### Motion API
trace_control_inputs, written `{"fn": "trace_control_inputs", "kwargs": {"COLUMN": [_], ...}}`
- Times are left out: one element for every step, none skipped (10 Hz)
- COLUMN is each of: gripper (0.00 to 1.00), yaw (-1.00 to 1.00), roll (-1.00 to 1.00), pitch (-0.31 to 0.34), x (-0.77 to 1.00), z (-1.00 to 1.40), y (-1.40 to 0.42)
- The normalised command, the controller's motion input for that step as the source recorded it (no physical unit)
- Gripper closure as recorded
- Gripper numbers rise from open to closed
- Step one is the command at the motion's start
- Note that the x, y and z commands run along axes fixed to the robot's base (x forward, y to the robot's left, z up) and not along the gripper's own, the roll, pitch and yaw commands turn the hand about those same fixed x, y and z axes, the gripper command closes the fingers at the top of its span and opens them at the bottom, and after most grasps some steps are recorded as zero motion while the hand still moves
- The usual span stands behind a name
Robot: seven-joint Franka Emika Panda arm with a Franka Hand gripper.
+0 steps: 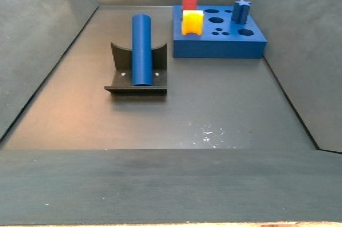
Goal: Pick up the round object. Move up. Place the round object on the fixture. Regrasp the round object. Move to above the board. Insert the round object.
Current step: Regrasp the round object, then move to above the board.
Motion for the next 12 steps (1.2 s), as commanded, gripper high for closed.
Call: {"fn": "trace_control_inputs", "kwargs": {"gripper": [0.00, 0.00, 0.00, 0.00, 0.00, 0.00, 0.00, 0.00, 0.00, 1.00, 1.00, 1.00], "yaw": [0.11, 0.08, 0.05, 0.02, 0.00, -0.01, -0.02, -0.02, -0.01, 0.00, 0.03, 0.04], "roll": [0.06, 0.07, 0.08, 0.08, 0.08, 0.08, 0.08, 0.08, 0.08, 0.00, 0.18, 0.15], "pitch": [-0.081, -0.092, -0.095, -0.092, -0.072, -0.058, -0.032, -0.015, 0.002, 0.000, 0.343, 0.320], "x": [0.08, 0.09, 0.10, 0.11, 0.11, 0.10, 0.09, 0.09, 0.09, 0.00, -0.02, -0.02], "z": [-1.00, -1.00, -1.00, -1.00, -0.88, -0.77, -0.55, -0.39, -0.23, 0.00, 1.00, 1.00], "y": [0.03, 0.03, 0.03, 0.02, 0.01, 0.01, 0.00, 0.00, -0.01, 0.00, 0.38, 0.38]}}
